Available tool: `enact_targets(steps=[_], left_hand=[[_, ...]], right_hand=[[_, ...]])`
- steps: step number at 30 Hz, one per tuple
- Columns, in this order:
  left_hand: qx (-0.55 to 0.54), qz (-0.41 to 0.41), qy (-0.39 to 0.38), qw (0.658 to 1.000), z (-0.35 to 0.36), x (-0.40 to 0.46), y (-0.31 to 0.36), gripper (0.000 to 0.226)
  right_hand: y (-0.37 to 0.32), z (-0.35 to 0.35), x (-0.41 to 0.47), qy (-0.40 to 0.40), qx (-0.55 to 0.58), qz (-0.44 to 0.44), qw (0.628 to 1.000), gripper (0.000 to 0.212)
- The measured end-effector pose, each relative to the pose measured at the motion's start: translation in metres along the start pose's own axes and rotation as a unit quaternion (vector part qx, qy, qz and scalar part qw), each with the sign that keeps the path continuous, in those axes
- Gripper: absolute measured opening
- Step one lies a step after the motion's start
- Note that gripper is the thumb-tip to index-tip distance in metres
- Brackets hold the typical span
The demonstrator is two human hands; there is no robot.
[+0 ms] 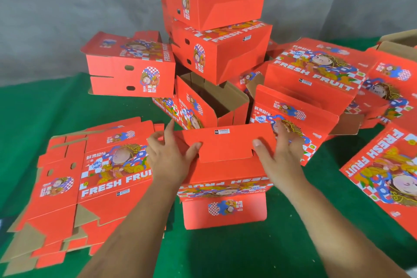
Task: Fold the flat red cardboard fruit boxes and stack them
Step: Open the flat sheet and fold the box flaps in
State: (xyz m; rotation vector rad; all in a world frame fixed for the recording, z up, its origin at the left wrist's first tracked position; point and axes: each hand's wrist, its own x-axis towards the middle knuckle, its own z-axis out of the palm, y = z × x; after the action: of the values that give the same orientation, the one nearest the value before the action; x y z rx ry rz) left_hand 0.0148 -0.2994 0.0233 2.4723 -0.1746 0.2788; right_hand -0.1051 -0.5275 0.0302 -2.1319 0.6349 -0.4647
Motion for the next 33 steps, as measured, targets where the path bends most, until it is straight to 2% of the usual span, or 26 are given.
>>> enact_targets(steps=[2, 5, 8, 11, 13, 15, 16, 17, 18, 19, 20, 21, 22, 24, 27, 29, 31, 33], left_hand=[[-0.036, -0.018, -0.081, 0.996, -0.002, 0.008, -0.002, 0.077], [-0.049, -0.038, -0.159, 0.985, -0.006, 0.017, 0.001, 0.069], [-0.008, -0.038, -0.168, 0.985, -0.008, 0.024, 0.010, 0.066], [0.012, -0.039, -0.161, 0.986, -0.005, 0.027, 0.010, 0.066], [-0.034, -0.017, -0.141, 0.989, -0.001, 0.021, 0.004, 0.063], [-0.154, -0.038, -0.106, 0.982, 0.002, 0.011, 0.001, 0.054], [-0.233, -0.096, -0.085, 0.964, 0.002, 0.007, 0.002, 0.052], [-0.313, -0.183, -0.075, 0.929, 0.001, 0.003, 0.003, 0.056], [-0.377, -0.279, -0.096, 0.878, -0.001, -0.002, 0.003, 0.063], [-0.417, -0.361, -0.152, 0.820, -0.005, -0.008, 0.004, 0.072], [-0.421, -0.405, -0.224, 0.780, -0.013, -0.016, 0.007, 0.079], [-0.417, -0.411, -0.286, 0.759, -0.019, -0.023, 0.010, 0.083], [-0.422, -0.405, -0.317, 0.747, -0.024, -0.028, 0.014, 0.081], [-0.457, -0.370, -0.342, 0.733, -0.030, -0.033, 0.025, 0.077], [-0.529, -0.311, -0.336, 0.714, -0.036, -0.038, 0.041, 0.068], [-0.547, -0.239, -0.347, 0.724, -0.046, -0.040, 0.053, 0.068], [-0.532, -0.162, -0.335, 0.760, -0.064, -0.042, 0.080, 0.062], [-0.517, -0.046, -0.330, 0.789, -0.077, -0.044, 0.083, 0.045]], right_hand=[[0.001, 0.002, 0.013, -0.066, -0.109, -0.035, 0.991, 0.106], [0.002, 0.003, 0.034, -0.110, -0.170, -0.033, 0.979, 0.125], [-0.002, 0.008, 0.049, -0.127, -0.225, -0.022, 0.966, 0.119], [-0.008, 0.017, 0.053, -0.088, -0.285, 0.009, 0.955, 0.106], [-0.006, 0.018, 0.052, -0.088, -0.272, 0.000, 0.958, 0.099], [0.001, 0.012, 0.053, -0.088, -0.184, 0.008, 0.979, 0.092], [0.001, 0.009, 0.055, -0.083, -0.121, 0.033, 0.989, 0.094], [0.002, 0.005, 0.054, -0.076, -0.048, 0.074, 0.993, 0.097], [0.001, 0.000, 0.054, -0.066, 0.029, 0.130, 0.989, 0.095], [0.000, -0.006, 0.052, -0.056, 0.102, 0.197, 0.973, 0.086], [0.000, -0.014, 0.049, -0.055, 0.170, 0.259, 0.949, 0.072], [0.002, -0.022, 0.045, -0.064, 0.218, 0.300, 0.927, 0.058], [0.003, -0.030, 0.040, -0.072, 0.237, 0.312, 0.917, 0.054], [0.005, -0.045, 0.030, -0.065, 0.233, 0.294, 0.925, 0.058], [-0.004, -0.068, 0.016, -0.029, 0.252, 0.242, 0.936, 0.067], [-0.014, -0.090, 0.009, 0.016, 0.267, 0.210, 0.940, 0.069], [-0.021, -0.115, 0.004, 0.079, 0.263, 0.165, 0.947, 0.069], [-0.025, -0.136, 0.004, 0.133, 0.255, 0.123, 0.950, 0.057]])
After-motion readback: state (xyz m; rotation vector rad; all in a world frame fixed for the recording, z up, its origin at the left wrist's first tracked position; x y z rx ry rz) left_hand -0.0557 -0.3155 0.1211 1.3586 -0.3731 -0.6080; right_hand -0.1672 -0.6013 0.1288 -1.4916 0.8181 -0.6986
